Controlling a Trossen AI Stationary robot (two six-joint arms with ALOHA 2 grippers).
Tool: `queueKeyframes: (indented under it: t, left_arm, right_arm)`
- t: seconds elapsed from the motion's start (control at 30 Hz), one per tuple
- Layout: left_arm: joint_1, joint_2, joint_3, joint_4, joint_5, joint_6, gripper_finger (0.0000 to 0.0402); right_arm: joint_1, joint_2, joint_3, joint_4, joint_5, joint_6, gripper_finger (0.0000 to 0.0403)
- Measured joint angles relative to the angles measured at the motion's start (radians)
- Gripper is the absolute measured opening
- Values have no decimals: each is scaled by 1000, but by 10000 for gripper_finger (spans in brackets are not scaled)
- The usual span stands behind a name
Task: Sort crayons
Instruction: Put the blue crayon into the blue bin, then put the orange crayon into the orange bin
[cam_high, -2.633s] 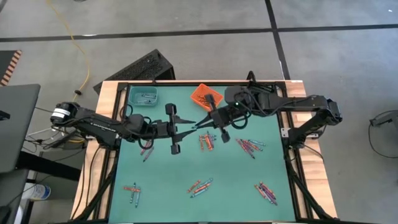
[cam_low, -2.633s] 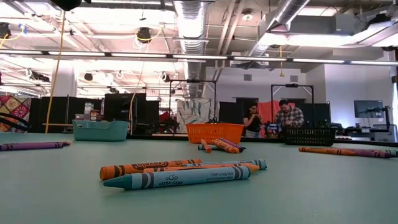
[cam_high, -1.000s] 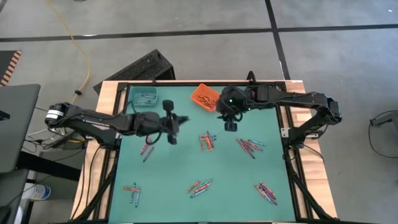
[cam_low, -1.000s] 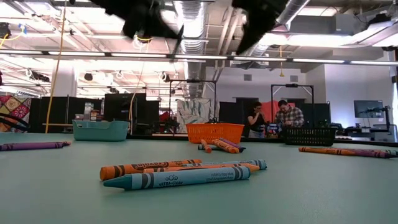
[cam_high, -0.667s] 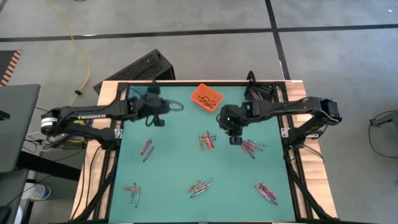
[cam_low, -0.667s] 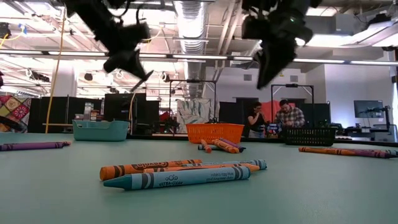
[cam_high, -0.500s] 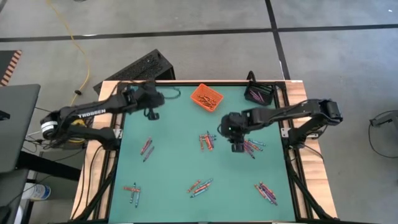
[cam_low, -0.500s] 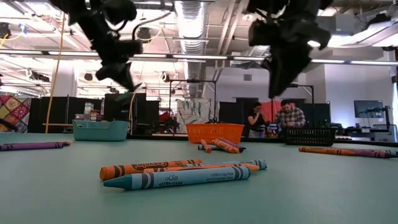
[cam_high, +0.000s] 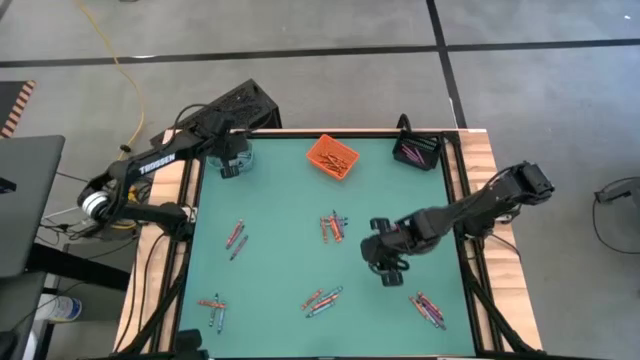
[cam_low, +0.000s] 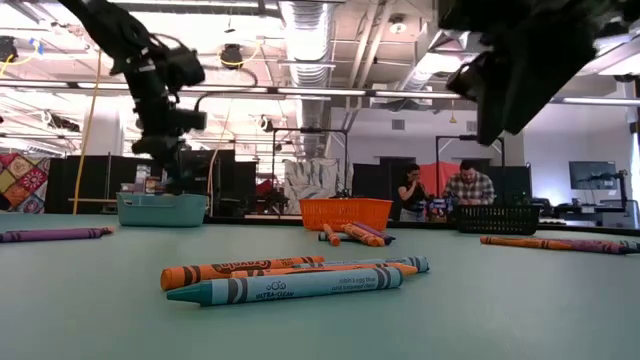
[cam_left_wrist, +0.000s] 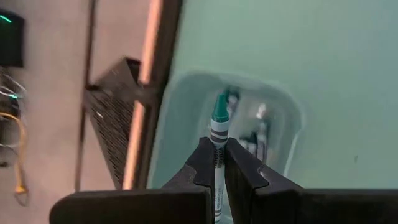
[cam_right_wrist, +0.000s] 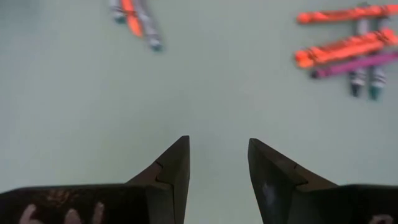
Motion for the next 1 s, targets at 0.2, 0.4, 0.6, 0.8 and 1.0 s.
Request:
queueKeyframes:
  t: [0.2,0.4,0.6,0.8,1.0]
  left_arm:
    - [13,127,1,12,-52,14,8]
    - [5,214,13,-2,-112,-12,22]
    - [4,229,13,16,-124,-34,60]
    - [-2,229,13,20,-155,-60,98]
    - [-27,186,13,17,-217,-82,107]
  right_arm:
    - [96,0,0,35,71,76,154]
    - [160,0,0,34,104,149,154]
    - [214,0,0,37,108,198,154]
    - [274,0,0,34,108,249,154]
    - [342,0,0,-14,108,359,154]
